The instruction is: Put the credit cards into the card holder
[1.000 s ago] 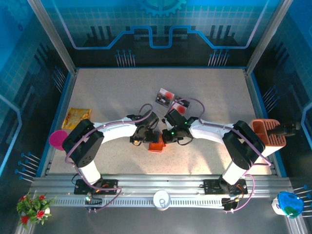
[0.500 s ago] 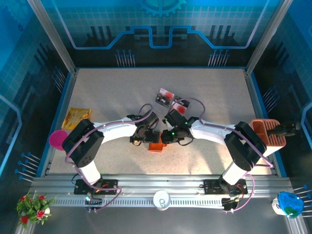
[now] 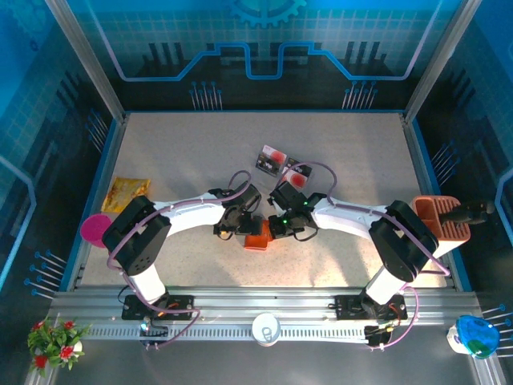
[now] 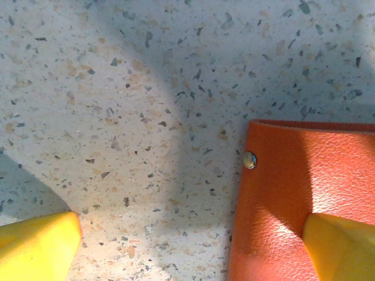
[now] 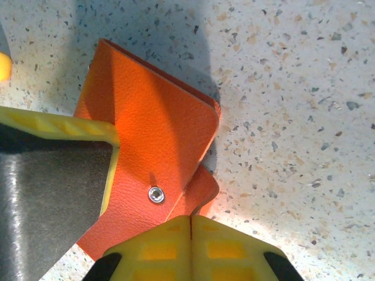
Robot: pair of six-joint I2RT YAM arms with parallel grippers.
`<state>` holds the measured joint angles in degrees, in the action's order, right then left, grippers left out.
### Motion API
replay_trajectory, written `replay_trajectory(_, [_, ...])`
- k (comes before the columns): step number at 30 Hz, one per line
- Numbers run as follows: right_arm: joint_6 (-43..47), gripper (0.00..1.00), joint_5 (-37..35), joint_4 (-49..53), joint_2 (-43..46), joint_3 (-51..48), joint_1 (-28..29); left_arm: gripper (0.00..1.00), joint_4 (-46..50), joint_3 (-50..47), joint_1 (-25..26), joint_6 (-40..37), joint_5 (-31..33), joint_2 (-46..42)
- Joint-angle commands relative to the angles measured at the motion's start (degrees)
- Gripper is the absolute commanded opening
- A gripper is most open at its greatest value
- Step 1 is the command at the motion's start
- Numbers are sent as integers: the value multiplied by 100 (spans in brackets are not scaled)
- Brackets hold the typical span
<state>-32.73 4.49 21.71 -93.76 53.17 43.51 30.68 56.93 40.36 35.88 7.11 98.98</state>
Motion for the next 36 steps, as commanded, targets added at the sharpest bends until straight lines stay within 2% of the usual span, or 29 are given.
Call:
replay_trajectory(1, [30, 0, -52, 106, 58, 79, 43, 99, 97, -261, 18, -116, 334, 440])
replay_trajectory(14, [-372, 0, 656, -625, -111, 75, -1, 99, 53, -314, 18, -93, 308, 428])
replay_trajectory(27, [-559, 0, 775, -1115, -626, -52, -1, 99, 40, -331, 24, -50, 264, 312])
replay_trajectory(36, [-603, 0, 696, -1214, -670, -438, -2, 99, 287, -66, 17, 68, 176, -160])
